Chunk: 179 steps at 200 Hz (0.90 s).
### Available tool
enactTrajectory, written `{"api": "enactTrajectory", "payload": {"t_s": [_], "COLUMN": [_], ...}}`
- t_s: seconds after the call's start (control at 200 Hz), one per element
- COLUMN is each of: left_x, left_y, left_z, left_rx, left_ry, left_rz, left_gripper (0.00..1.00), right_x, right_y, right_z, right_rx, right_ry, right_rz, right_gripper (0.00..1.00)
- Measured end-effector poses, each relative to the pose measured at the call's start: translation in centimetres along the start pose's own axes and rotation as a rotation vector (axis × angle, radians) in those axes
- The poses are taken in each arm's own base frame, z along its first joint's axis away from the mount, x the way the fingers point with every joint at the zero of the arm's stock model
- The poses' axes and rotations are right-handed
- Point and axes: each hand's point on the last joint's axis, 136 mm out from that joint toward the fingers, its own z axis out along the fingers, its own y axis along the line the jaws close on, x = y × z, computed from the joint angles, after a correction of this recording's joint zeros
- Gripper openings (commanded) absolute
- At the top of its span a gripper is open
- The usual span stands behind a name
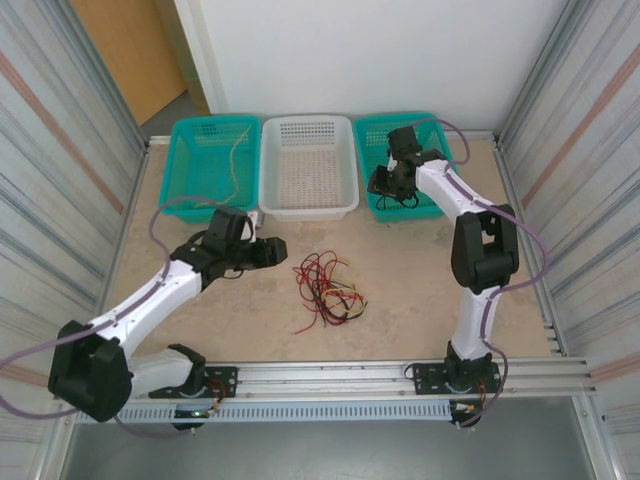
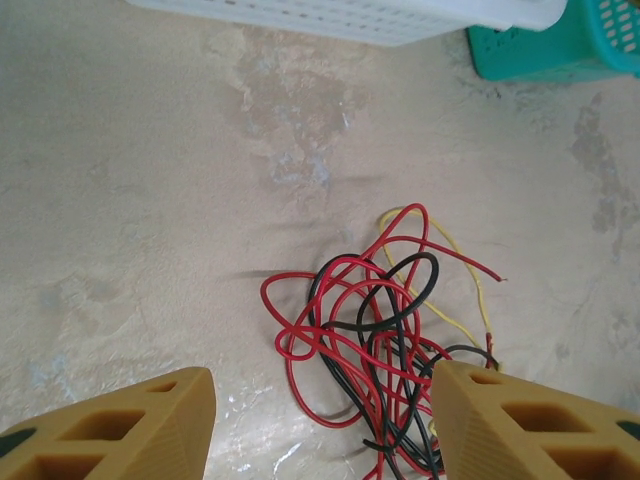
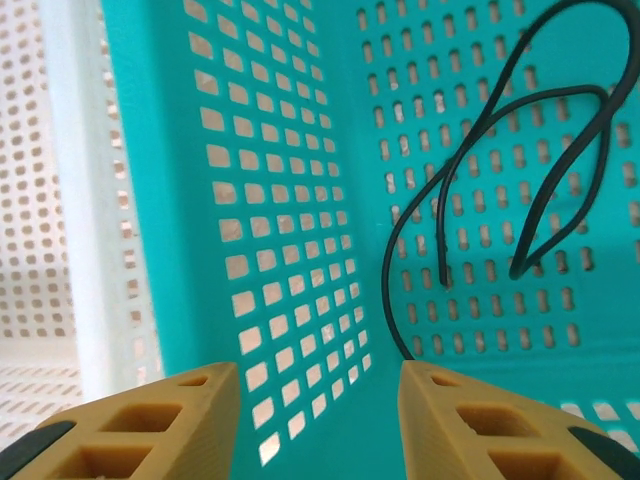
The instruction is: Untangle the cables
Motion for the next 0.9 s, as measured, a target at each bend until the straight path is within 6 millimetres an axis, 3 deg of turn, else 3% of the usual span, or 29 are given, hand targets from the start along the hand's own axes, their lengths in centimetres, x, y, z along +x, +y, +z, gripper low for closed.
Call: {"api": "enactTrajectory", "payload": {"t_s": [0.246, 0.406, 0.496, 0.576, 0.656, 0.747, 0.842, 0.897], "left_x": [1.2, 1.9, 1.7, 1.3, 1.0, 0.6, 0.6, 0.6], "left_y": [-0.6, -1.8, -2.4, -2.9, -3.4, -3.9, -4.0, -3.9], "left_z": [3.7, 5.5, 6.4, 7.2, 8.2, 9.3, 10.1, 10.1], "left_rx": [-0.002, 0.015, 0.026, 0.02, 0.009, -0.008, -0.036, -0.063], "left_ry": [0.093, 0.128, 0.129, 0.127, 0.125, 0.127, 0.129, 0.129], "left_rz": [0.043, 0.123, 0.165, 0.209, 0.261, 0.309, 0.361, 0.387], "left_gripper": [0.6, 0.63, 0.62, 0.57, 0.44, 0.3, 0.01, 0.0], "right_x": [1.1, 1.0, 0.7, 0.3, 0.2, 1.2, 3.2, 4.9], "right_y": [0.2, 0.3, -0.4, -0.7, 0.0, 2.8, 6.1, 7.5], "right_z": [1.7, 1.2, -0.1, -2.8, -6.9, -12.5, -17.9, -20.4], "right_rx": [-0.022, 0.018, 0.056, 0.081, 0.089, 0.041, -0.053, -0.114], "right_ry": [0.057, 0.043, 0.02, -0.028, -0.107, -0.211, -0.3, -0.339], "right_rz": [-0.006, -0.032, -0.031, -0.035, -0.058, -0.118, -0.185, -0.211], "right_gripper": [0.39, 0.4, 0.42, 0.46, 0.49, 0.5, 0.53, 0.56]}}
